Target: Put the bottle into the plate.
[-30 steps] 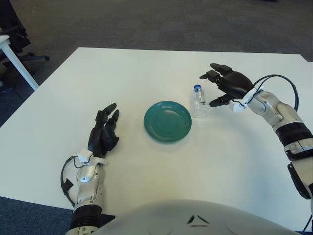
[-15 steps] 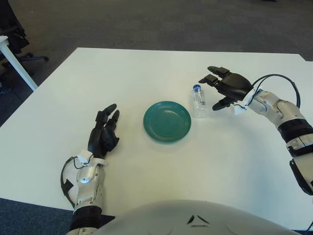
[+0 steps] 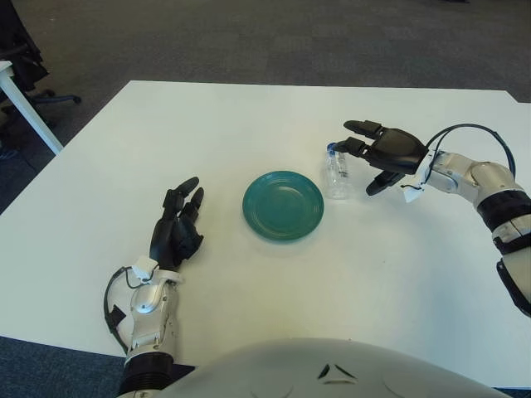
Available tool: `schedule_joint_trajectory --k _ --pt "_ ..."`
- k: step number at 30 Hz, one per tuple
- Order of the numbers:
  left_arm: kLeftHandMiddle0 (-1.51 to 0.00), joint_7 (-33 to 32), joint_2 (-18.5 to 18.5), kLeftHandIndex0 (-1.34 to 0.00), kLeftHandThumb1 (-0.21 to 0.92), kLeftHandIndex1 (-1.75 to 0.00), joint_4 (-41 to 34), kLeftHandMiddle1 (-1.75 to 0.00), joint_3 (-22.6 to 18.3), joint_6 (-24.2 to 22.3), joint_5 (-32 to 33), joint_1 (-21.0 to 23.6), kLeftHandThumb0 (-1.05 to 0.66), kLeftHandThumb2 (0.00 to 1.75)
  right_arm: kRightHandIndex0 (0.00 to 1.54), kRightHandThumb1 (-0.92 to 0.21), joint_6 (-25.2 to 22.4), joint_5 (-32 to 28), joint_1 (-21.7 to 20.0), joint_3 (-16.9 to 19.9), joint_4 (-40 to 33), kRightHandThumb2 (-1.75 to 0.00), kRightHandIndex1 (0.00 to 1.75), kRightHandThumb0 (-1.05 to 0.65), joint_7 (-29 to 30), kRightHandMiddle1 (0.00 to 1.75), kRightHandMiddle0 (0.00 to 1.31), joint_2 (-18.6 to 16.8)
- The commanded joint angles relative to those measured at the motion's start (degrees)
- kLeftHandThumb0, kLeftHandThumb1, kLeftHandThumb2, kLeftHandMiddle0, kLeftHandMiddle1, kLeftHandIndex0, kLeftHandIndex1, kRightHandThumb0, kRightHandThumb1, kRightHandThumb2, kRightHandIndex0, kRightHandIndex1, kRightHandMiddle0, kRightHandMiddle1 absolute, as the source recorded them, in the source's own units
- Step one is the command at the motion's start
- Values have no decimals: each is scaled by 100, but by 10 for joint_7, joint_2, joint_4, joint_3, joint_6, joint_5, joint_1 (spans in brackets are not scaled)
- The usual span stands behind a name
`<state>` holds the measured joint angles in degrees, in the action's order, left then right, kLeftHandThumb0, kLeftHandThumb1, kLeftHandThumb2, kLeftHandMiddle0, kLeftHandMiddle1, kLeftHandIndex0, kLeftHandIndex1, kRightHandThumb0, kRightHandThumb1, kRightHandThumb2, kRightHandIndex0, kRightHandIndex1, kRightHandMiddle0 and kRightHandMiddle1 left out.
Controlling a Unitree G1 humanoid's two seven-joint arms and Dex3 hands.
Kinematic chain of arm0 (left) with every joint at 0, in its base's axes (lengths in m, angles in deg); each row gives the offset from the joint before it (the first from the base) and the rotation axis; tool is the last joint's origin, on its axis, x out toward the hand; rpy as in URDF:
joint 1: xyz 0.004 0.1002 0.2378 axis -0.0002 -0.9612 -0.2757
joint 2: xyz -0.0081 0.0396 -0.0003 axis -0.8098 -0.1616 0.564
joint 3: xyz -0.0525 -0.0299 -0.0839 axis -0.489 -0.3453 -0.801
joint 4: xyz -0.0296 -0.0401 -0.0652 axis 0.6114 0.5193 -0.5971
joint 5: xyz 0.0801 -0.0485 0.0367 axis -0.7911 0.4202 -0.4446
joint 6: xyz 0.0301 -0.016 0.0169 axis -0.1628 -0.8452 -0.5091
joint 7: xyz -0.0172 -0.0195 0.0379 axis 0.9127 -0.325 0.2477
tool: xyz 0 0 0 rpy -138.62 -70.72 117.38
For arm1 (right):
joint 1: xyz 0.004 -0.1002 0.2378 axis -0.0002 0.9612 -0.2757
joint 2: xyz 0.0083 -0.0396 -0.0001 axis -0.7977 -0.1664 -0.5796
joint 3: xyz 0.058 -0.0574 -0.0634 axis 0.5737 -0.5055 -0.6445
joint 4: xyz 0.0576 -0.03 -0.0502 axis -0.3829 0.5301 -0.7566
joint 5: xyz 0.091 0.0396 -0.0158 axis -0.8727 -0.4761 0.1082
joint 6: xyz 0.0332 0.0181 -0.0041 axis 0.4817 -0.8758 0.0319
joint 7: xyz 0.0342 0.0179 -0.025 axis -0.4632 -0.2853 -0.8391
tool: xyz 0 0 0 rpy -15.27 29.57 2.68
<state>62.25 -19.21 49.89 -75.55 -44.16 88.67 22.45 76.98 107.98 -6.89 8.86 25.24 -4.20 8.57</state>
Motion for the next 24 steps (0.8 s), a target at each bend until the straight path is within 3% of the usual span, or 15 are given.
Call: schedule_joint_trajectory --k 1,24 --pt "-29 -1 14 0 92 -74 14 0 5 -3 9 -29 -90 97 23 -92 12 27 -20 -18 12 -22 1 -79 41 48 0 11" --pt "-29 -13 28 0 92 -74 -26 0 24 -6 -5 -62 -90 97 28 -92 79 118 -86 -132 120 -32 1 -80 180 57 0 15"
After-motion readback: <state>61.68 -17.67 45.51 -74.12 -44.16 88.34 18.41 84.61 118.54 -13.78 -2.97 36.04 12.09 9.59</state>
